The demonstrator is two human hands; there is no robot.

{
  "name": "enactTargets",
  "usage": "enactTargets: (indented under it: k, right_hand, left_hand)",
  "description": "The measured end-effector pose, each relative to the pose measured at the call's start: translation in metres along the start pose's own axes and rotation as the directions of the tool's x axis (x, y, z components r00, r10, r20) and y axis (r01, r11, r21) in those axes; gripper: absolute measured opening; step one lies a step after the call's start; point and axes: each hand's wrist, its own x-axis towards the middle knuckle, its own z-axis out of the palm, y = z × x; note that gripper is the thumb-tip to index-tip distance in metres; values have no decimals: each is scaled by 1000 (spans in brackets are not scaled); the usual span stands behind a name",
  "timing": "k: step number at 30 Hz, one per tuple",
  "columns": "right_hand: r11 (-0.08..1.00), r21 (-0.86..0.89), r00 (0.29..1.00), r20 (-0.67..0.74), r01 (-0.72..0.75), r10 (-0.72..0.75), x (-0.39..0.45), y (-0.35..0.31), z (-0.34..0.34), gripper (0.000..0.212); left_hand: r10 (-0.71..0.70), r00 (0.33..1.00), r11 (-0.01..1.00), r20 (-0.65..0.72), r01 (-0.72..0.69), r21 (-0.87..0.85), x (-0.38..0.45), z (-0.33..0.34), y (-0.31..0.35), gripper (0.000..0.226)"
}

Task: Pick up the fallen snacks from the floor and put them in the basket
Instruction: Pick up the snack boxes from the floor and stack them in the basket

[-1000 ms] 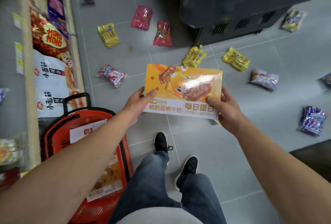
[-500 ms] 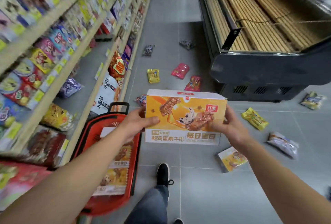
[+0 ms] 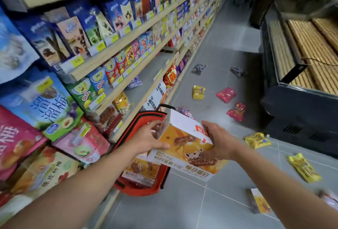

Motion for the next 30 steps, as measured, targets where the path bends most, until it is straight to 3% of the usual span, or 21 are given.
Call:
enactTargets:
  k: [4, 11, 17, 20, 25, 28, 30]
  right_hand:
    - [999, 4, 998, 41, 49, -49, 23, -56, 29, 110]
    - [992, -51, 993, -35, 113, -114, 62, -153, 86, 111]
    - [975, -220, 979, -193, 16, -60, 76, -213, 129, 120]
    - [954, -300, 970, -236, -14, -60, 78, -231, 145, 116]
    - [950, -308, 975, -223, -45, -26, 89, -238, 162, 107]
    - [954, -296, 982, -190, -42, -16, 102, -232, 168, 108]
    - [952, -303, 989, -150, -40, -6, 114, -224, 168, 110]
  left_hand:
    - [-38, 998, 999, -44, 37, -38, -30, -45, -46, 95]
    - [-86, 993, 996, -80, 84, -28, -63, -131, -118, 104]
    - [122, 980, 982, -158, -96, 164, -68, -176, -147, 122]
    - [240, 970, 907, -48, -206, 368, -59, -185, -151, 125]
    - [197, 975, 665, 104, -210, 717, -34, -177, -156, 124]
    - [176, 980, 585, 91, -179, 791, -15, -172, -157, 118]
    - [161, 983, 595, 86, -167, 787, 0, -170, -156, 113]
